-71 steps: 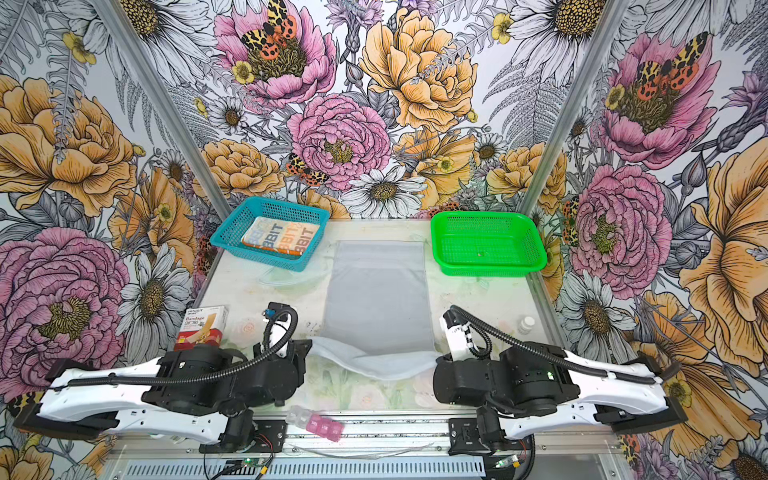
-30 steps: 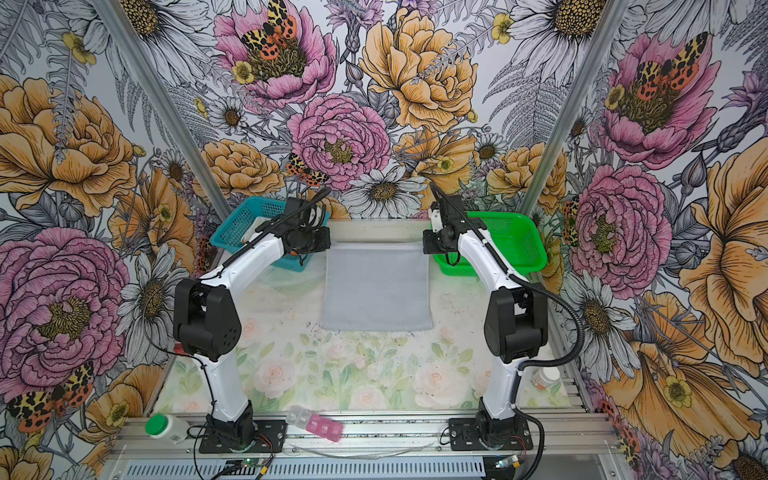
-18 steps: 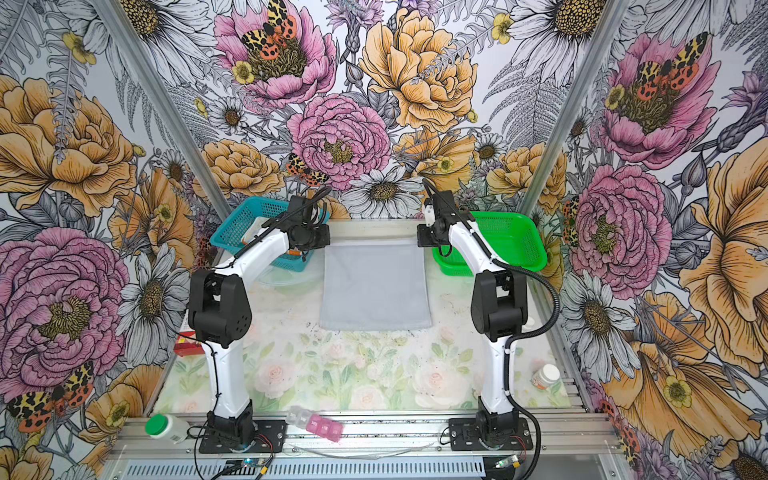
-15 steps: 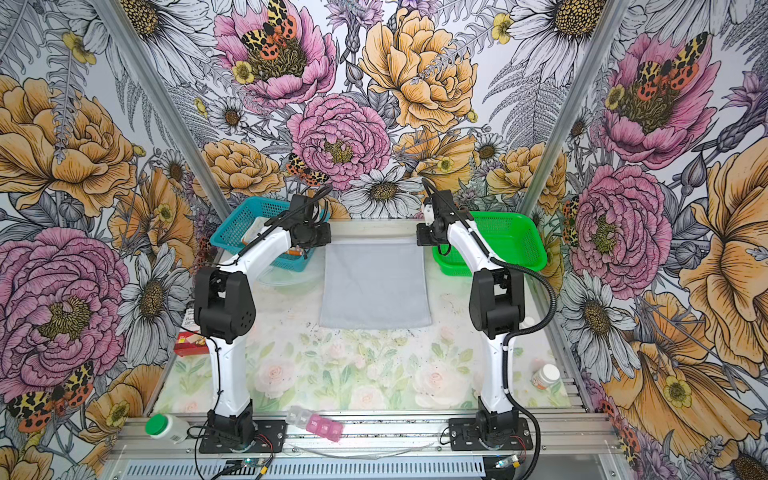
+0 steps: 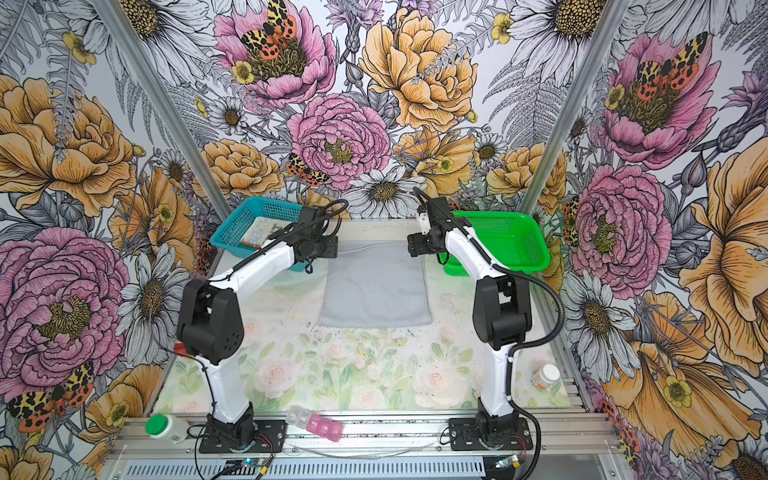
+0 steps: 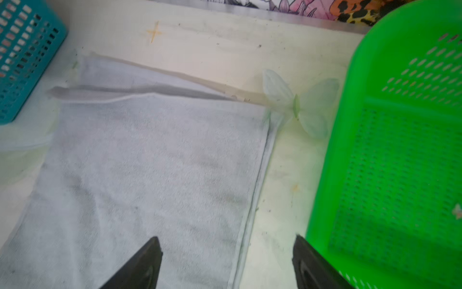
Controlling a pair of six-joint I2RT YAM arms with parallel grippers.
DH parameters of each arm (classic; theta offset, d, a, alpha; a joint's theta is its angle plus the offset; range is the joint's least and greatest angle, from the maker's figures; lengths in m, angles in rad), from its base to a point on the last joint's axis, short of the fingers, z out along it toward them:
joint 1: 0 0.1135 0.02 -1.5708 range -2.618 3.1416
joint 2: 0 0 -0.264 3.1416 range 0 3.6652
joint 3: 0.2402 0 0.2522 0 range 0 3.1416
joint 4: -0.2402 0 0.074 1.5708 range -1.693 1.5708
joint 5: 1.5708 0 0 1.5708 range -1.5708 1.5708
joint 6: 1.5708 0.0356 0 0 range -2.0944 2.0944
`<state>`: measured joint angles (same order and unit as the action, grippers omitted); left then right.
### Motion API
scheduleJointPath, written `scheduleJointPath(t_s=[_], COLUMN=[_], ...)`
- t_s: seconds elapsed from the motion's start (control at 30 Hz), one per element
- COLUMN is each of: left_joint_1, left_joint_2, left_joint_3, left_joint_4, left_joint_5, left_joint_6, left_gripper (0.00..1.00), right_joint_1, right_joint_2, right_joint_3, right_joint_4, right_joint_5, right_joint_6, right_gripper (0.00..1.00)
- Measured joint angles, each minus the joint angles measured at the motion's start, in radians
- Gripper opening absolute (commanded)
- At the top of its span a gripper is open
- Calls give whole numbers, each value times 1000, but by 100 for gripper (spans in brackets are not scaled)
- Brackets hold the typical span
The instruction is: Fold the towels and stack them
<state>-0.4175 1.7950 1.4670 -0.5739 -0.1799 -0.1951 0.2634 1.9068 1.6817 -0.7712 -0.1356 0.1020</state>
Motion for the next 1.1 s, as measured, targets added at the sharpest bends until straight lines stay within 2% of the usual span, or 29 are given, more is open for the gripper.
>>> scheduleJointPath(t_s=[0.13, 0.23, 0.33, 0.43, 0.57, 0.6, 0.7, 0.73, 0.93, 1.03, 1.1], left_joint_1=[-80, -95, -95, -98, -105, -108, -117, -119, -128, -129, -129], left_joint_2=[-220, -254, -250, -250, -250, -250, -250, -250, -250, -251, -251], left_joint_3=[-320, -481, -575, -609, -613, -614, -629, -636, -673, -678, -678], left_joint_4=[50, 63, 70, 79, 107, 113, 128, 131, 133, 135, 138], left_joint_5=[5, 13, 36, 55, 83, 89, 100, 103, 114, 114, 114], left_joint_6=[-80, -136, -175, -204, -231, -238, -254, -261, -278, -278, -278], left_gripper=[62, 62, 62, 62, 58, 57, 48, 44, 38, 37, 36], right_joint_1=[73, 86, 82, 80, 74, 71, 71, 71, 71, 71, 71], right_joint_2=[-250, -348, -359, -356, -356, -356, -343, -335, -315, -313, -309], right_joint_3=[-246, -417, -568, -684, -722, -722, -721, -721, -732, -746, -753], right_joint_4=[9, 25, 55, 60, 75, 89, 121, 129, 157, 171, 177], right_joint_5=[-1, 4, 28, 46, 54, 53, 45, 39, 6, -5, -9], right_joint_6=[77, 139, 188, 224, 249, 252, 261, 264, 276, 279, 277], right_gripper=[76, 76, 76, 75, 70, 65, 37, 33, 33, 39, 35])
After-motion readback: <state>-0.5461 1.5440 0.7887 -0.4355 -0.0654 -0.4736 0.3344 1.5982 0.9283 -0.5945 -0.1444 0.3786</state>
